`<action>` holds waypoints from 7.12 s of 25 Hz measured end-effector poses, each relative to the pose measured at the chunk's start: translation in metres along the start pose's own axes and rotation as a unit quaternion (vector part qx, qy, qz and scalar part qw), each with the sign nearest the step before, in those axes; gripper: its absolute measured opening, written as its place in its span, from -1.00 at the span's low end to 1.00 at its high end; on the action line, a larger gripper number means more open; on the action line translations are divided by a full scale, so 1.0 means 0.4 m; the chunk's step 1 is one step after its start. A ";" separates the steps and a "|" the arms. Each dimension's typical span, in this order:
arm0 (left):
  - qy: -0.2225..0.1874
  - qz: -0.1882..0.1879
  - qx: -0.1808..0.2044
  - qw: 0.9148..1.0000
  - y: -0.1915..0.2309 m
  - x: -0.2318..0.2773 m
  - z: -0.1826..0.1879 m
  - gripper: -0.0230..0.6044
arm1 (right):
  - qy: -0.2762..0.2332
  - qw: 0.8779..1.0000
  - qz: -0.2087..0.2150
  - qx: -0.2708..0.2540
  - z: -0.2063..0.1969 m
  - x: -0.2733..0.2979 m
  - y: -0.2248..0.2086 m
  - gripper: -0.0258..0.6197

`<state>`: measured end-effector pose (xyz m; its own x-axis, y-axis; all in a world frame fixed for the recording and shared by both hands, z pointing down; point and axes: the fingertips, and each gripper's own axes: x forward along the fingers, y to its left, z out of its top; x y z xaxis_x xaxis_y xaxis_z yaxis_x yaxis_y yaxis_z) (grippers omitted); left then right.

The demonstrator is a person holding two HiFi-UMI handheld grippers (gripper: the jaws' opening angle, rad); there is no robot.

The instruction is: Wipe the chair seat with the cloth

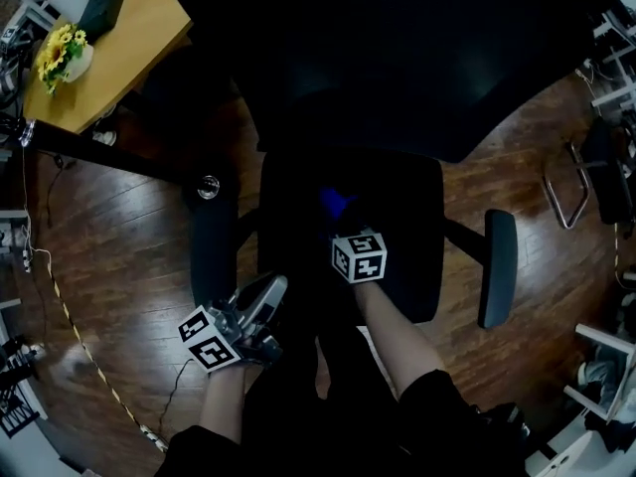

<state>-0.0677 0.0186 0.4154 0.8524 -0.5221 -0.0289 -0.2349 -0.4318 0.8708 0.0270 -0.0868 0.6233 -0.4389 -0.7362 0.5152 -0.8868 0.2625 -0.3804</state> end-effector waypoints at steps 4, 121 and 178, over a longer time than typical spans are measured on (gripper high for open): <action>-0.001 -0.011 -0.013 1.000 -0.006 0.014 0.003 -0.95 | 0.009 0.999 0.048 -0.022 0.092 0.168 0.077 -0.72; -0.091 0.004 -0.015 0.996 -0.087 -0.228 0.088 -0.95 | 0.102 0.991 0.043 -0.070 -0.232 0.116 0.370 -0.72; -0.095 0.010 -0.009 0.995 -0.115 -0.241 0.050 -0.95 | 0.105 0.992 0.052 -0.048 -0.365 -0.051 0.375 -0.72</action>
<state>-0.1484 0.0741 0.3684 0.7431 -0.6613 -0.1029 -0.2412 -0.4081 0.8805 -0.1183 0.0586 0.6680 -0.5395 -0.5588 0.6299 -0.8409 0.3950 -0.3698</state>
